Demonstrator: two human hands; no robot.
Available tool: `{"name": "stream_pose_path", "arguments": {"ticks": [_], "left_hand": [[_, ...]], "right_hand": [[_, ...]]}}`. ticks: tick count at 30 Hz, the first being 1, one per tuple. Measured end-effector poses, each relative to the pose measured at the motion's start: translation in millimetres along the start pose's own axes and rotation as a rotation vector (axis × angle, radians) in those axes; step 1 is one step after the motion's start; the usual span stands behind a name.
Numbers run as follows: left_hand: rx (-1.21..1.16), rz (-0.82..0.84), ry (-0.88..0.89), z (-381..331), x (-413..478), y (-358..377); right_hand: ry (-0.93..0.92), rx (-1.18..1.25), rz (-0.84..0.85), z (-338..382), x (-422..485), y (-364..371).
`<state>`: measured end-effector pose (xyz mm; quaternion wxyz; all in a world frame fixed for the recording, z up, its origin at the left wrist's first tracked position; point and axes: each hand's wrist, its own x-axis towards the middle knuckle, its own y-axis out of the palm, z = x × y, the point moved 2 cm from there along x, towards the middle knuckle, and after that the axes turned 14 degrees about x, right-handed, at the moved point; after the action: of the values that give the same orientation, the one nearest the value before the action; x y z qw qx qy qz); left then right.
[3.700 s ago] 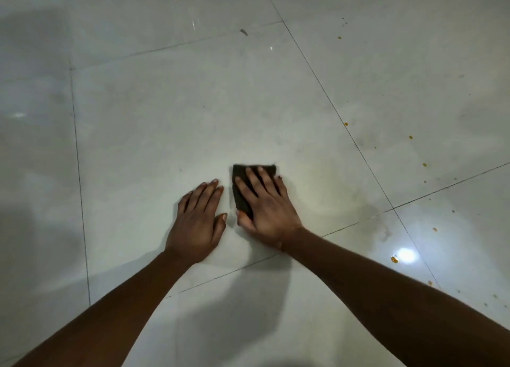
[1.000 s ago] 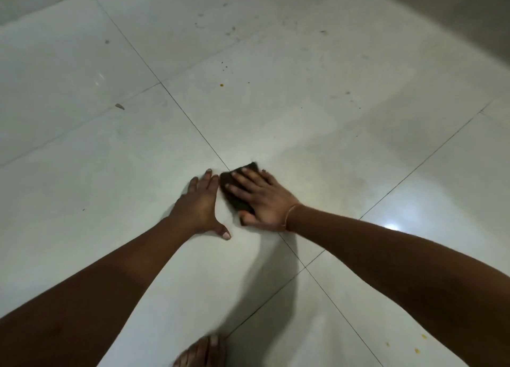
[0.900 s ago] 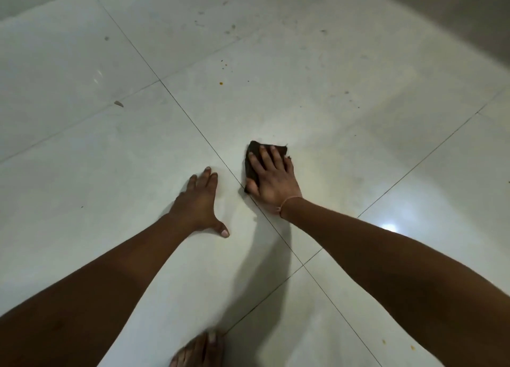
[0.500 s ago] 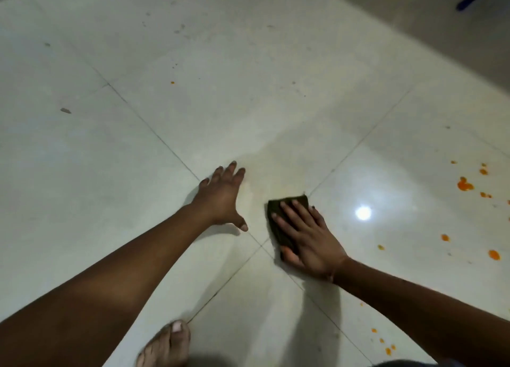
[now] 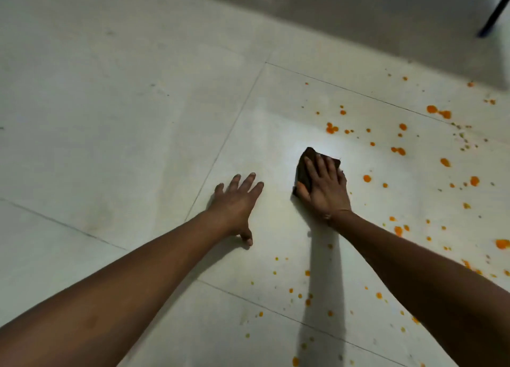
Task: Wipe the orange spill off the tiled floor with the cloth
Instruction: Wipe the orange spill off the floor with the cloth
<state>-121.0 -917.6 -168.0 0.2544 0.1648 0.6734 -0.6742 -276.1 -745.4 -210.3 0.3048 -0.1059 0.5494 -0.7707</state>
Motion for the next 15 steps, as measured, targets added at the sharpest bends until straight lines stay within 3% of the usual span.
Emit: {"name": "stream_pose_path", "arguments": {"ticks": [2, 5, 10, 15], "left_hand": [[0.014, 0.014, 0.034, -11, 18, -12], [0.055, 0.025, 0.087, -21, 39, -27], [0.118, 0.033, 0.203, -20, 71, -55], [0.257, 0.057, 0.248, -15, 85, -59]], "right_hand": [[0.012, 0.030, -0.043, -3, -21, 4], [-0.095, 0.029, 0.041, -25, -72, 2], [0.161, -0.008, 0.005, -54, -5, -24], [0.106, 0.073, -0.057, -27, -23, -5]]}}
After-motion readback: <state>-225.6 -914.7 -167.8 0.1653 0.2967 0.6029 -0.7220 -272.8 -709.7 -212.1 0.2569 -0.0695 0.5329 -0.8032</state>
